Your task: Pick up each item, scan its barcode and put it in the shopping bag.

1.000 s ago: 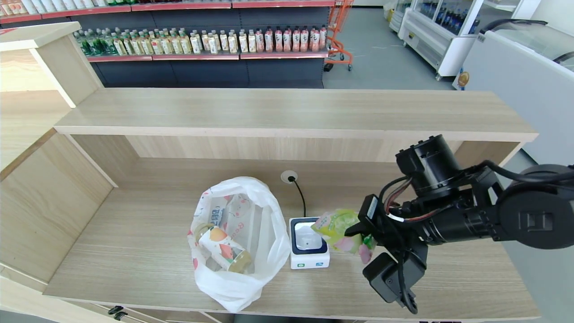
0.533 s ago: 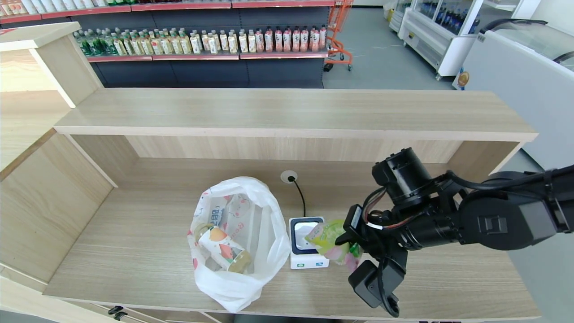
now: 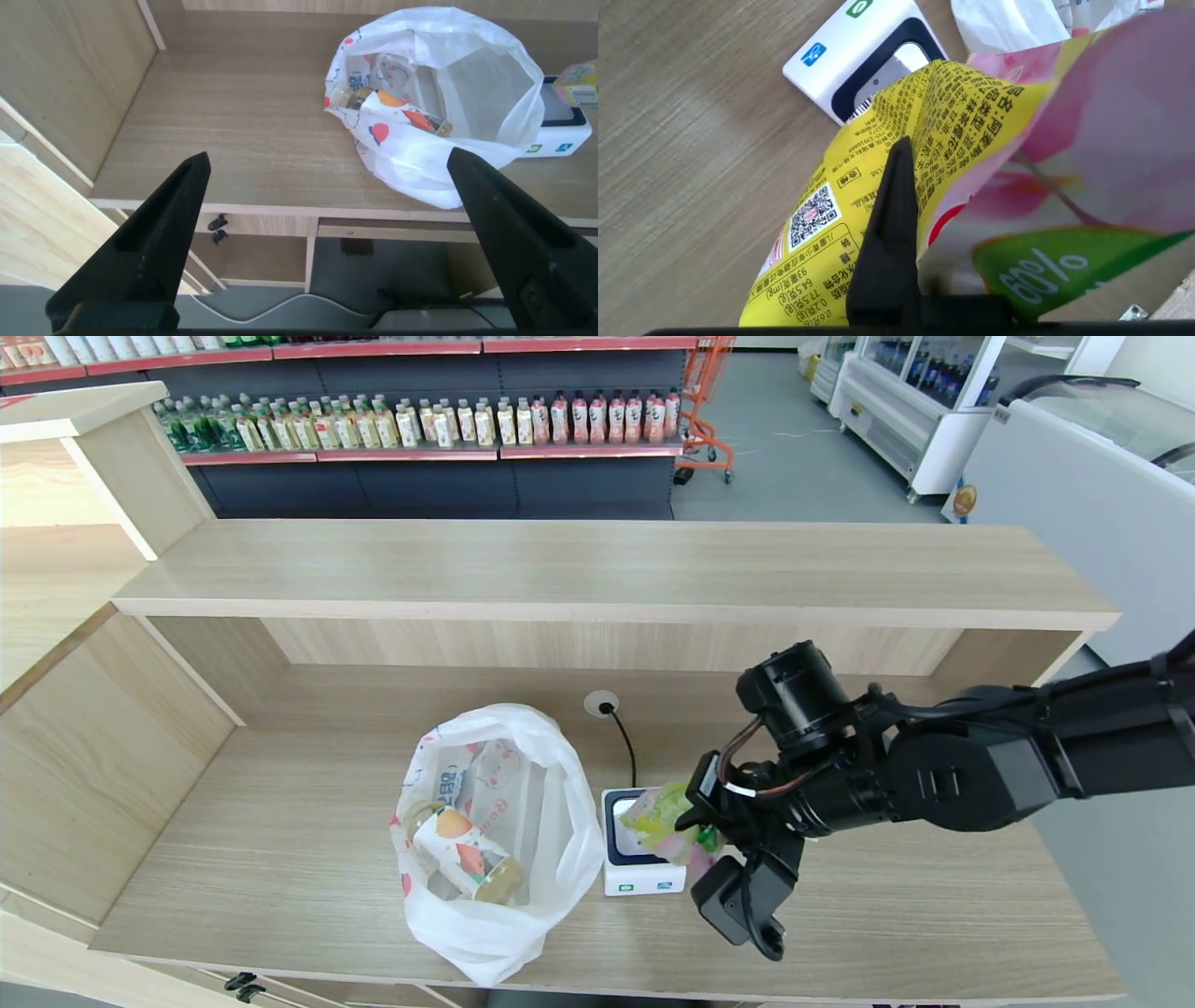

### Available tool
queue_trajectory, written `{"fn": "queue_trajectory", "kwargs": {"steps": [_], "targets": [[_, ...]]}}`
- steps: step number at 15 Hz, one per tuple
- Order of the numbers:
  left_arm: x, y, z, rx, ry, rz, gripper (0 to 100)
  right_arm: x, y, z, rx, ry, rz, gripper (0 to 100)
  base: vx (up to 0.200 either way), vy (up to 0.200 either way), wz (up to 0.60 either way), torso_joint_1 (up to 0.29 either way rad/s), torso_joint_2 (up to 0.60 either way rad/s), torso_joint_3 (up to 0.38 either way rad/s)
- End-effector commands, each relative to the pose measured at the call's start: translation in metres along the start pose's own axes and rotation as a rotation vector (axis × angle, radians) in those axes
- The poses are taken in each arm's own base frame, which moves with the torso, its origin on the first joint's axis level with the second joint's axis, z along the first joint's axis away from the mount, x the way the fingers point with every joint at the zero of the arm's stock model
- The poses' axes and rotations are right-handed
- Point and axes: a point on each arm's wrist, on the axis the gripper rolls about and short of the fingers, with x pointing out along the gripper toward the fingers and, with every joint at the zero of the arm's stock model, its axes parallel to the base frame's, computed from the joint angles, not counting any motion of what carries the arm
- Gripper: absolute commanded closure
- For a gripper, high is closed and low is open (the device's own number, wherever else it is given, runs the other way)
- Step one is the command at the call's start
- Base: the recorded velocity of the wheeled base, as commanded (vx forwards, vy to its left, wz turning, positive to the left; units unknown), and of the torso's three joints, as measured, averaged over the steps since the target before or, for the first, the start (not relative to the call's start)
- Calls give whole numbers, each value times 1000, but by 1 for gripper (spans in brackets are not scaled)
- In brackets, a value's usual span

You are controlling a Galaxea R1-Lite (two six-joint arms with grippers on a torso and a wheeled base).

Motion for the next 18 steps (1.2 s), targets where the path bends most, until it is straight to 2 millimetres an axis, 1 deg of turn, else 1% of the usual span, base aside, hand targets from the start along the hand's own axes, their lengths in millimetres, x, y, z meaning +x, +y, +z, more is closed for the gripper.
{"fn": "queue_trajectory", "kwargs": {"steps": [1,4,6,13,18], "targets": [[0,0,0,0,-1,0,0,17,-4,-5,2,-4,7,100,0,0,0,0,0,0],[0,0,0,0,-1,0,0,30,-8,-7,-2,-7,9,100,0,0,0,0,0,0],[0,0,0,0,-1,0,0,36,-7,-6,-3,-10,20,100,0,0,0,0,0,0],[0,0,0,0,-1,0,0,41,-6,-2,-7,-17,35,100,0,0,0,0,0,0],[0,0,0,0,-1,0,0,38,-8,-5,-5,-9,23,100,0,0,0,0,0,0]]}}
